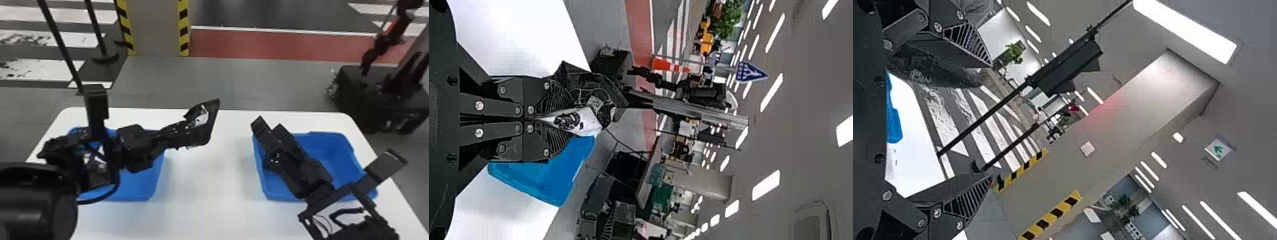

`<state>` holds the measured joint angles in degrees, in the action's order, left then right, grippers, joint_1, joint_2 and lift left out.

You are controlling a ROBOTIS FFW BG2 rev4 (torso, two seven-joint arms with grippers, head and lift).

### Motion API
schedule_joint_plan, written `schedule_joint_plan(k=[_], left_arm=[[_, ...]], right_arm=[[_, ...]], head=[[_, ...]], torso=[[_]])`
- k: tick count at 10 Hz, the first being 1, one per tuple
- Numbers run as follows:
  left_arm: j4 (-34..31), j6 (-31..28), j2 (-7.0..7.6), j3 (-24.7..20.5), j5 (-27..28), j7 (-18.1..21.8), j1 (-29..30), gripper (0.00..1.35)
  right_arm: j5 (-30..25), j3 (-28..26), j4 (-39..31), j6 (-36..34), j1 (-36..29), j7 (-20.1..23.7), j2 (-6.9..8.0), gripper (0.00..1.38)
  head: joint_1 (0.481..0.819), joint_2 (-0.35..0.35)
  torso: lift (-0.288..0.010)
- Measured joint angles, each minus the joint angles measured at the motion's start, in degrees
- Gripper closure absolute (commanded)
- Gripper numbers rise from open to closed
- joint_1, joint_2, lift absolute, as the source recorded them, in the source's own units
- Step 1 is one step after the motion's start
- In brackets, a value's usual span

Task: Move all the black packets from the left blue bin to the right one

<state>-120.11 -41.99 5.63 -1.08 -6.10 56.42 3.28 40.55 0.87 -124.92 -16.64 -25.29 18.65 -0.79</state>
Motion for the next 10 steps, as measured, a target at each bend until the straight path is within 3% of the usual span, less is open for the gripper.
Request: schedule_joint_plan(k=[5, 8, 9, 10], left_arm=[[6.4, 0.6, -0.18, 6.1, -4.5, 0.0, -4.2, 1.21], [8.3, 1.3, -0.32, 7.2, -6.7, 0.0, -5.0, 1.21], [8.6, 1.3, -0.35, 7.2, -6.8, 0.0, -5.2, 1.21], [8.7, 1.4, -0.35, 7.2, -6.9, 0.0, -5.2, 1.21]], right_arm=[[-2.3, 1.0, 4.7, -4.5, 6.5, 2.7, 0.0, 0.26], [-3.0, 1.1, 6.7, -6.1, 9.4, 3.9, -0.03, 0.3], [-3.0, 1.2, 6.9, -6.5, 9.7, 4.0, -0.01, 0.54], [-3.1, 1.2, 7.1, -7.6, 10.1, 4.3, -0.04, 0.91]], head=[[0.695, -0.088], [0.695, -0.094], [0.695, -0.092], [0.695, -0.089]], torso=[[-0.11], [-0.11], [-0.11], [-0.11]])
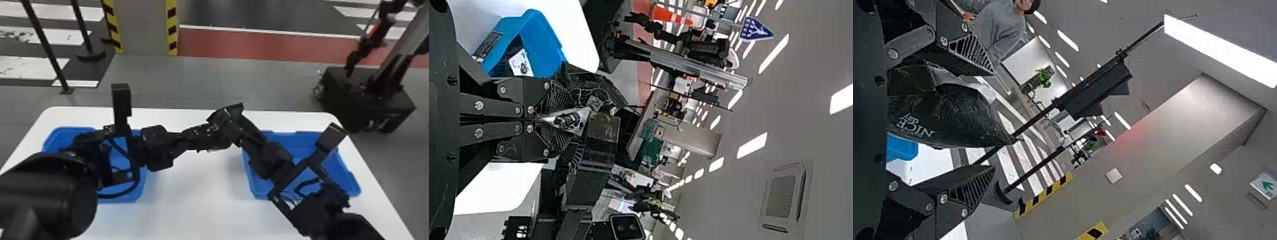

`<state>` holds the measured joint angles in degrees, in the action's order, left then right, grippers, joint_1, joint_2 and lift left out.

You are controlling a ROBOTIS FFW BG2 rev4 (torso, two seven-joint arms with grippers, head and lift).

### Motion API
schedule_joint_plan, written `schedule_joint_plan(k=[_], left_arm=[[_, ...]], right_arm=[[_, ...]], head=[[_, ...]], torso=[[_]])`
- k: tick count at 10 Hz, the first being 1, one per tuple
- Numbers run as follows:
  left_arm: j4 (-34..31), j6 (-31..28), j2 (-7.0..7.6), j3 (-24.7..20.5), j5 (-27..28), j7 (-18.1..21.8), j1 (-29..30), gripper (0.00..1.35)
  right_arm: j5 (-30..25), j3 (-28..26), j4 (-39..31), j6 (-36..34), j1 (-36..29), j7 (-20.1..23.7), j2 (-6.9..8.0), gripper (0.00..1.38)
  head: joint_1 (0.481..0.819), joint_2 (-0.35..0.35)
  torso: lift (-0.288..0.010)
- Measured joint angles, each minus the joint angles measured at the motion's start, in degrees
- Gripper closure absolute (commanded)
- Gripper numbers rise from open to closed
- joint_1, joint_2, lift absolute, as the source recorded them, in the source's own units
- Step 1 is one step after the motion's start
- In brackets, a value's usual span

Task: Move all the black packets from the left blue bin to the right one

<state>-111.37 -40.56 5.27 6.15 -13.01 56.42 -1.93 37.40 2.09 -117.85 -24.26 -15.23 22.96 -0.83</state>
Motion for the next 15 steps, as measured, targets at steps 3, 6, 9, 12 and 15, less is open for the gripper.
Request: schedule_joint_plan(k=[3, 6, 9, 12, 15], left_arm=[[0.2, 0.2, -0.04, -0.2, -0.1, -0.2, 0.1, 1.21], [0.2, -0.5, -0.3, -1.4, -0.5, -2.1, 1.4, 0.61], [0.2, -1.1, -0.53, -3.6, -0.8, -3.2, 3.7, 0.2], [-1.4, 0.4, -0.55, -8.2, -1.3, -3.5, 7.6, 0.17], [-5.3, -1.7, 0.05, -13.9, -1.3, -4.2, 12.2, 0.11]], right_arm=[[-0.6, 0.0, 0.2, -1.2, 0.2, 0.1, -0.22, 1.27], [0.9, -0.1, 0.6, 1.4, -0.7, 0.0, -0.05, 1.28], [1.9, -1.4, 1.9, 2.1, -0.9, 0.1, -0.12, 1.27], [-2.5, -9.9, 7.6, 2.0, 0.4, -0.5, -0.27, 1.27], [-4.6, -16.5, 23.1, 1.9, 7.4, -3.0, -4.3, 1.27]], head=[[0.695, -0.082], [0.695, -0.078], [0.695, -0.072], [0.695, -0.123], [0.695, -0.184]], torso=[[-0.11], [-0.11], [-0.11], [-0.11], [-0.11]])
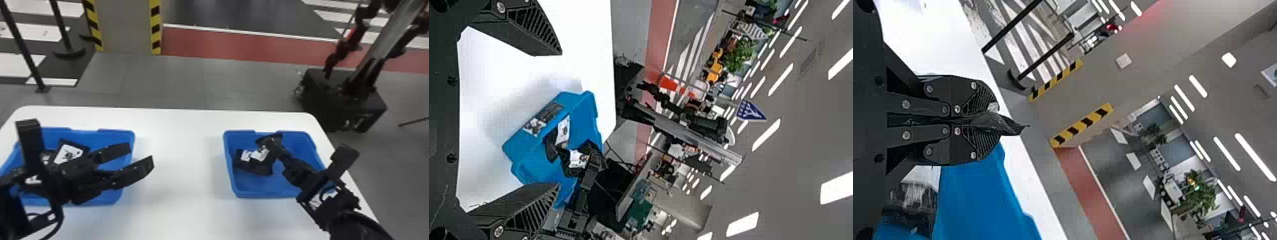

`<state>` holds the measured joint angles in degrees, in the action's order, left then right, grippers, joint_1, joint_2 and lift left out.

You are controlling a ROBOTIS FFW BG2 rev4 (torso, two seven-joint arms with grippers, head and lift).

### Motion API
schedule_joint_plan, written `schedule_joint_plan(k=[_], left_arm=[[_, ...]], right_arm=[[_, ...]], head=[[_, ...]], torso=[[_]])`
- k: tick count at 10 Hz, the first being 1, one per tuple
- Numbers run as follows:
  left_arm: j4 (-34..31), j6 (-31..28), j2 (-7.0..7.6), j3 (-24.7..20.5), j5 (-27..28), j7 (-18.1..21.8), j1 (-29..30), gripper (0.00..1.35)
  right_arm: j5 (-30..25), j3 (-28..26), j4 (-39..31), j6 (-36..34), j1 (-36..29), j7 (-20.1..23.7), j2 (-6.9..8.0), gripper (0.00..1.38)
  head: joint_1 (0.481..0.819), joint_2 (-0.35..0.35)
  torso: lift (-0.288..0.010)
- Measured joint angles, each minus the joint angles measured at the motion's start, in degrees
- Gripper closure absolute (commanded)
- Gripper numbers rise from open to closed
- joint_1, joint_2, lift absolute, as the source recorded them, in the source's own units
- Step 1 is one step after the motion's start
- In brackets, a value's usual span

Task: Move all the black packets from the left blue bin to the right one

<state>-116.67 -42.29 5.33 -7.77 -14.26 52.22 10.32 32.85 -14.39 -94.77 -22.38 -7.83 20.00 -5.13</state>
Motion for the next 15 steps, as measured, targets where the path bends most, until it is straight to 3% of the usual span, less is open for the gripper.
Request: schedule_joint_plan(k=[2, 3, 5, 6, 8, 10, 12, 15], left_arm=[[-1.6, 0.8, 0.22, -2.4, -0.3, -0.6, 1.6, 0.11], [-2.1, 1.5, 0.21, -3.0, -0.4, -1.1, 1.8, 0.11], [-2.6, 3.1, 0.2, -3.6, -0.8, -1.5, 2.5, 0.11], [-3.5, 4.7, 0.18, -4.0, -0.9, -2.5, 3.3, 0.12], [-8.2, 6.6, 0.18, -5.8, 0.3, -5.8, 6.7, 0.12], [-11.5, 6.7, 0.13, -8.9, 2.8, -7.0, 9.5, 0.12], [-12.0, 6.3, 0.11, -12.1, 8.2, -7.1, 9.9, 0.12], [-12.4, 2.7, -0.13, -14.6, 17.7, -8.8, 9.5, 0.12]], right_arm=[[-0.8, -0.6, 7.0, -0.6, 4.5, -1.7, -2.77, 1.25], [-1.6, -1.5, 8.9, -0.7, 5.9, -2.8, -3.25, 1.04], [-2.1, -2.7, 8.3, 1.0, 5.8, -5.4, -3.27, 0.15], [-2.6, -2.7, 5.1, 1.9, 4.1, -6.4, -2.95, 0.04], [-4.4, -2.8, -5.8, 3.7, -1.8, -7.7, -1.07, 0.17], [-3.5, -2.7, -18.1, 5.8, -9.5, -7.9, 1.69, 0.18], [-1.7, -2.1, -28.4, 6.0, -16.0, -6.3, 2.84, 0.18], [1.7, -0.5, -34.7, 5.8, -19.7, -1.8, 4.52, 0.18]], head=[[0.695, -0.196], [0.695, -0.201], [0.695, -0.226], [0.695, -0.227], [0.695, -0.206], [0.695, -0.154], [0.695, -0.087], [0.695, 0.067]], torso=[[-0.11], [-0.11], [-0.11], [-0.11], [-0.11], [-0.11], [-0.11], [-0.11]])
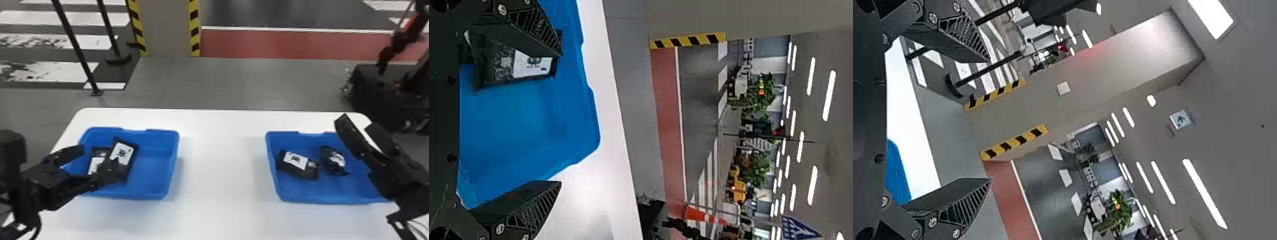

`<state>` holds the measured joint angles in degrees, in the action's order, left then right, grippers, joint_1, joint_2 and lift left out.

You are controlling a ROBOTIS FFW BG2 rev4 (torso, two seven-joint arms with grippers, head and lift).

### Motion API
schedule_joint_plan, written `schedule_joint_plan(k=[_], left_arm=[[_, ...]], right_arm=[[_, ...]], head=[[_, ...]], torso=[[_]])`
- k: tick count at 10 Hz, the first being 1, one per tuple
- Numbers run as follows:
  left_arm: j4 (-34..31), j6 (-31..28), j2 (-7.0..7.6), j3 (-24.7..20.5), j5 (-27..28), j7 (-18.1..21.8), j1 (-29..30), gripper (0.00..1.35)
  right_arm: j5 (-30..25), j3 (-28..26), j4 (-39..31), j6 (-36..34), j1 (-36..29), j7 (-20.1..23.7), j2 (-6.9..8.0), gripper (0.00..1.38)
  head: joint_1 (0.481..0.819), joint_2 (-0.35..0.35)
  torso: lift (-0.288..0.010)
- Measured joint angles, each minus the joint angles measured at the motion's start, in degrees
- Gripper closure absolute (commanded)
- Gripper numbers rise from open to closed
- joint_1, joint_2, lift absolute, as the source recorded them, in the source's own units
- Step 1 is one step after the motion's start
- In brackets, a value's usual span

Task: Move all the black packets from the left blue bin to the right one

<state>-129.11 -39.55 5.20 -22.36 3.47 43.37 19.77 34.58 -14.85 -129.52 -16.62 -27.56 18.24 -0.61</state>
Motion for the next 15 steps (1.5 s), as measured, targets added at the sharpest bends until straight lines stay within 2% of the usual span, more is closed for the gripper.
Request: schedule_joint_plan(k=[2, 3, 5, 7, 10, 11, 12, 13, 15], left_arm=[[2.5, -3.4, 0.23, -1.0, 4.8, -0.4, -2.5, 0.13], [6.4, -4.0, 0.9, -0.6, 6.0, -0.4, -5.1, 0.15], [17.4, -3.4, 2.59, 1.9, 7.2, -1.1, -11.8, 0.15], [26.2, -4.1, 3.55, 4.5, 8.2, -2.0, -17.2, 0.15], [30.1, -7.1, 3.63, 6.3, 9.4, -2.9, -19.3, 0.15], [32.1, -6.5, 3.93, 6.9, 9.6, -2.8, -20.3, 0.29], [34.5, -6.5, 4.75, 8.7, 9.4, -2.6, -21.9, 0.63], [36.0, -7.9, 5.45, 10.3, 9.2, -2.6, -23.0, 0.68], [36.5, -8.6, 5.18, 10.0, 10.4, -2.7, -23.3, 0.99]], right_arm=[[1.4, 1.5, -0.9, -2.1, -1.1, 1.3, 0.32, 0.3], [1.6, 1.6, -0.8, -3.8, -1.2, 1.8, 0.33, 0.3], [1.6, 1.8, -0.8, -4.9, -1.3, 2.1, 0.35, 0.28], [1.7, 2.0, -0.8, -5.5, -1.1, 2.3, 0.39, 0.28], [2.1, 2.0, -0.9, -5.6, -1.3, 2.4, 0.44, 0.28], [2.2, 2.0, -1.1, -5.6, -1.4, 2.4, 0.44, 0.28], [2.3, 2.0, -1.1, -5.6, -1.4, 2.4, 0.44, 0.28], [2.5, 2.0, -1.1, -5.6, -1.4, 2.4, 0.44, 0.28], [3.2, 2.0, -0.9, -5.6, -1.6, 2.6, 0.44, 0.28]], head=[[0.695, 0.134], [0.695, 0.162], [0.695, 0.167], [0.695, 0.162], [0.695, 0.158], [0.695, 0.158], [0.695, 0.148], [0.695, 0.138], [0.695, 0.144]], torso=[[-0.11], [-0.11], [-0.11], [-0.11], [-0.11], [-0.11], [-0.11], [-0.11], [-0.11]])
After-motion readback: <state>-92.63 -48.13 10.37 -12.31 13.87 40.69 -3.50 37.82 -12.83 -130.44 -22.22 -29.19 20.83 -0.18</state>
